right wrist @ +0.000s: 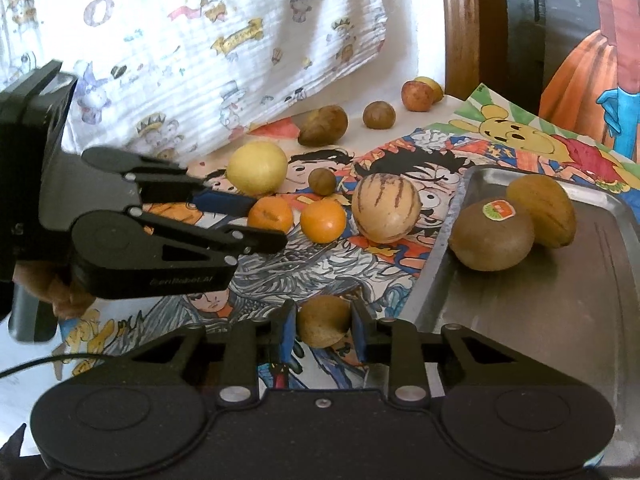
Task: Organize fruits
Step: 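Grasp a small orange with the left tool while the right tool grasps a small brown fruit, then lower the orange and small brown fruit into the tray and open both tools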
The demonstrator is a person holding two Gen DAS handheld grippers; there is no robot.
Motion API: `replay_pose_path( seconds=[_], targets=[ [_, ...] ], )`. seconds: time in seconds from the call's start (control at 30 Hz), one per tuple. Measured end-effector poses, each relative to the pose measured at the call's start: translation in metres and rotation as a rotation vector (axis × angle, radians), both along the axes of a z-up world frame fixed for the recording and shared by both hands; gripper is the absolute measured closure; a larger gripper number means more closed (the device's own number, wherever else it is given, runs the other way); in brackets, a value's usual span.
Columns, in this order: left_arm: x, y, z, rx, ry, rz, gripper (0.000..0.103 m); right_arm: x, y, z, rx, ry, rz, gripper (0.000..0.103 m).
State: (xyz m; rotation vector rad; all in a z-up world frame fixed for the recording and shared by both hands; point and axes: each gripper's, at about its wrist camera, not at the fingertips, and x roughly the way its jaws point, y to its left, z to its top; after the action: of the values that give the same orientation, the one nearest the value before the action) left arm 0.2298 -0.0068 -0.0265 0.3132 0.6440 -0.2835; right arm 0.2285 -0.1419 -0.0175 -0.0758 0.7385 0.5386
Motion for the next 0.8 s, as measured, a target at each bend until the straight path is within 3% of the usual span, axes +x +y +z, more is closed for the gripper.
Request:
replay_pose_path(
  seconds=[0.43,0.8],
  targets=[
    [-0.023,-0.025,0.023,-0.132,-0.011,0.112,0.064,-0.008,-0.052,0.016,0.083,-0.022,-0.116,0.073],
    [-0.022,-0.062,0.027,-0.318,-0.003,0.181,0.064,0.008,-0.107,0.021,0.095,-0.032,-0.276,0.073]
  ],
)
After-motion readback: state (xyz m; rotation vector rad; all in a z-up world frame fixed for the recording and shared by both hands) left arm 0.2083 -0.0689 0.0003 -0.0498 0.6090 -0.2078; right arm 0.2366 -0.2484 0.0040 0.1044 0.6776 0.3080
